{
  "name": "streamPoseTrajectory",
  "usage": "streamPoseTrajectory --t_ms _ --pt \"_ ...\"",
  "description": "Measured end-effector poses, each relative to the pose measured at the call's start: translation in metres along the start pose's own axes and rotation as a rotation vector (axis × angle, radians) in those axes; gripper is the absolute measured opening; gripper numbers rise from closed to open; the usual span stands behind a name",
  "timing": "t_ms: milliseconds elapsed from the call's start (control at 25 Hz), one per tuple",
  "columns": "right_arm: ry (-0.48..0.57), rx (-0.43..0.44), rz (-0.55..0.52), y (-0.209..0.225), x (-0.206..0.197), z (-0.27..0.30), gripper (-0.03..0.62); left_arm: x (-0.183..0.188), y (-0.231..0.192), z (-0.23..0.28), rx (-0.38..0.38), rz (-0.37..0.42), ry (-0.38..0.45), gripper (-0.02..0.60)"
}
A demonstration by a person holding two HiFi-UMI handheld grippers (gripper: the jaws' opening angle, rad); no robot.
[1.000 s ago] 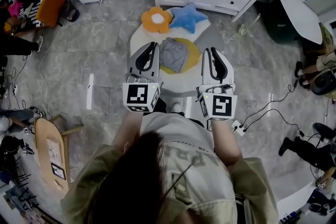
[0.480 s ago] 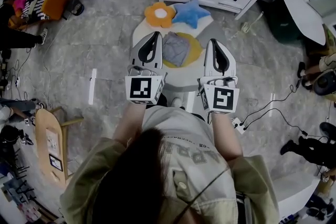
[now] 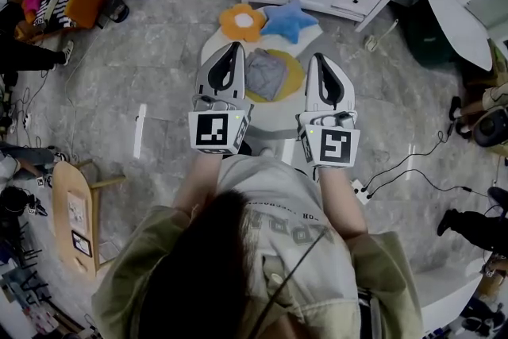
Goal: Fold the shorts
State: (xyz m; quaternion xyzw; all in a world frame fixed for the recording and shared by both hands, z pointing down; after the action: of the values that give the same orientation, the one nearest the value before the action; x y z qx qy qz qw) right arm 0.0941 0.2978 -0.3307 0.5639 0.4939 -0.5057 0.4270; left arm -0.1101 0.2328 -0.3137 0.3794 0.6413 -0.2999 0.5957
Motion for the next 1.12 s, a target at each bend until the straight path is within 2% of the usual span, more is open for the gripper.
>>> streamPoseTrajectory --t_ms 360,520,760,1120 --pt "0.032 -0.023 0.008 -0.001 0.009 -0.003 0.000 0.000 0.008 -0.002 -0.004 -0.016 0.013 0.010" --pt "-0.004 -0.013 -0.033 0.002 0.001 -0.011 0.000 0.000 0.011 -0.006 -0.011 -0.005 0.009 0.010" --pt "0.037 -0.019 0.023 -0.002 0.012 -0.009 0.000 0.002 0.014 -0.007 -0.021 0.004 0.004 0.010" --pt "0.037 -0.013 0.004 -0.004 0.012 -0.019 0.000 0.006 0.019 -0.014 -0.047 0.023 0.006 0.009"
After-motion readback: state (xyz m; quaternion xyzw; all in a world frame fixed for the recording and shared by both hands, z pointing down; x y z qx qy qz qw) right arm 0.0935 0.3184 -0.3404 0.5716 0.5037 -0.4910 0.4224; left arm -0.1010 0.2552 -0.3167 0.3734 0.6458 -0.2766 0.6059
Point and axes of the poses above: the fingertips, and each gripper's own axes: z forward along the fingers, y to its right, x out of its top, the point moved 10 cm from there along -z, backward along the fingers, and after that the axes turned 6 degrees about z, right-handed, at the moved point
